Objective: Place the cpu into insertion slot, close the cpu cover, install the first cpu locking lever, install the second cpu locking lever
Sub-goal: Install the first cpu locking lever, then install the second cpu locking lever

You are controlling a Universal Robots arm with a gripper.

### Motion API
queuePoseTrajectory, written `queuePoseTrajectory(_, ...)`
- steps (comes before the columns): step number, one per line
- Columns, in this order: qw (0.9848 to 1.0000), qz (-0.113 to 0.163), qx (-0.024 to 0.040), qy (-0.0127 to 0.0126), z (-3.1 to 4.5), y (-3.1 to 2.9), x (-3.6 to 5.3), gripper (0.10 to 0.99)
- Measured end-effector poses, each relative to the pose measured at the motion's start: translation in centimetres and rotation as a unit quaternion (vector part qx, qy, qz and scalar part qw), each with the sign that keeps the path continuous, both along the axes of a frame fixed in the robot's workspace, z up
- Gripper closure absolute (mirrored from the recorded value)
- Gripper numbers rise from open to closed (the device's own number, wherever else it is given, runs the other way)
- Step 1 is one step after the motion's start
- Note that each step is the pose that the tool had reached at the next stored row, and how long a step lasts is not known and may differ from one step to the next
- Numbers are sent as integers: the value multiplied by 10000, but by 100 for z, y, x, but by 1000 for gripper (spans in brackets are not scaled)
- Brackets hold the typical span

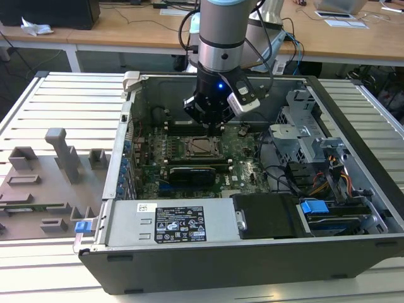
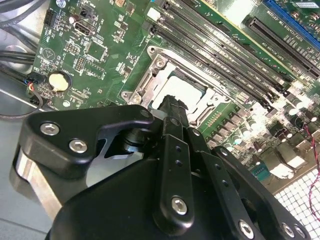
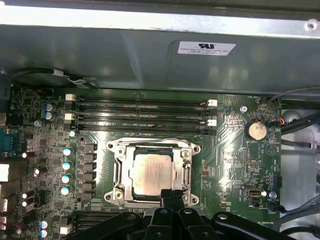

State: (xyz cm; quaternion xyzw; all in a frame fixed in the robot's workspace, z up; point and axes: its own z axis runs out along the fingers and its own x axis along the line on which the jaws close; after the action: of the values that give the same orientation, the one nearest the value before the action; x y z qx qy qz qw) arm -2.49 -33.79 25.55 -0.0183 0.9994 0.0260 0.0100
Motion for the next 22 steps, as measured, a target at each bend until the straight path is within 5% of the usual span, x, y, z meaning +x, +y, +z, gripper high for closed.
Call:
queuePoseTrajectory(8, 10000, -1, 1, 0, 0, -13, -1, 980)
queuePoseTrajectory(13, 10000, -1, 3, 0, -11, -119, -28, 980)
queuePoseTrajectory(17, 10000, 0, 3, 0, -95, -202, -73, 980)
queuePoseTrajectory(19, 10000, 0, 46, 0, -131, -305, -130, 980)
queuePoseTrajectory(22, 9999, 0, 140, 0, -136, -355, -175, 980)
